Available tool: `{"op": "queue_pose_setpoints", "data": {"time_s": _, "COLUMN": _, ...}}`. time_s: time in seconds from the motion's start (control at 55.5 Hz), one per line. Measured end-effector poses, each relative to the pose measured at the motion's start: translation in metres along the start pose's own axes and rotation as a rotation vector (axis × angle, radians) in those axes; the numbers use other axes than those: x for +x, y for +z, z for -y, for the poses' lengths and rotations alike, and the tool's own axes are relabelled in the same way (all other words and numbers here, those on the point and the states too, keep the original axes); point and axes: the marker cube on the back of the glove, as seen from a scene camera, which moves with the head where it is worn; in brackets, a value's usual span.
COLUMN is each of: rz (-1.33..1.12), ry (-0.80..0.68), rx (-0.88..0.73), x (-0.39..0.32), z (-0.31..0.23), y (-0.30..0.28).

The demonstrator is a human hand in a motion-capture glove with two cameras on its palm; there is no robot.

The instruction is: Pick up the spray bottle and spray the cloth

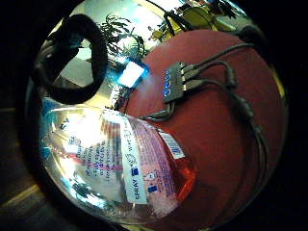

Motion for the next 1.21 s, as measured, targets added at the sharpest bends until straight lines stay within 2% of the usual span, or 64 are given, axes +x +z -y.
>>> {"op": "queue_pose_setpoints", "data": {"time_s": 0.09, "rz": -0.006, "ry": 0.066, "rx": 0.024, "x": -0.002, "z": 0.015, "y": 0.014}}
{"op": "queue_pose_setpoints", "data": {"time_s": 0.198, "rz": -0.032, "ry": 0.015, "rx": -0.053, "x": -0.003, "z": 0.025, "y": 0.023}}
{"op": "queue_pose_setpoints", "data": {"time_s": 0.288, "rz": -0.005, "ry": 0.084, "rx": -0.019, "x": -0.013, "z": 0.031, "y": 0.024}}
{"op": "queue_pose_setpoints", "data": {"time_s": 0.415, "rz": 0.082, "ry": 0.065, "rx": 0.036, "x": -0.032, "z": 0.029, "y": 0.008}}
{"op": "queue_pose_setpoints", "data": {"time_s": 0.469, "rz": 0.093, "ry": 0.075, "rx": -0.004, "x": -0.047, "z": 0.021, "y": -0.005}}
{"op": "queue_pose_setpoints", "data": {"time_s": 0.523, "rz": 0.098, "ry": -0.003, "rx": -0.055, "x": -0.061, "z": 0.015, "y": -0.016}}
{"op": "queue_pose_setpoints", "data": {"time_s": 0.559, "rz": 0.086, "ry": -0.03, "rx": -0.125, "x": -0.075, "z": 0.012, "y": -0.023}}
{"op": "queue_pose_setpoints", "data": {"time_s": 0.595, "rz": 0.054, "ry": 0.004, "rx": -0.235, "x": -0.095, "z": 0.007, "y": -0.03}}
{"op": "queue_pose_setpoints", "data": {"time_s": 0.631, "rz": 0.011, "ry": 0.017, "rx": -0.31, "x": -0.114, "z": 0.003, "y": -0.032}}
{"op": "queue_pose_setpoints", "data": {"time_s": 0.757, "rz": -0.22, "ry": -0.112, "rx": -0.471, "x": -0.169, "z": -0.017, "y": -0.015}}
{"op": "queue_pose_setpoints", "data": {"time_s": 0.865, "rz": -0.511, "ry": -0.221, "rx": -0.778, "x": -0.189, "z": -0.025, "y": 0.011}}
{"op": "queue_pose_setpoints", "data": {"time_s": 1.01, "rz": -0.877, "ry": -0.22, "rx": -0.978, "x": -0.189, "z": -0.04, "y": 0.05}}
{"op": "queue_pose_setpoints", "data": {"time_s": 1.208, "rz": -1.273, "ry": -0.188, "rx": -1.155, "x": -0.152, "z": -0.066, "y": 0.102}}
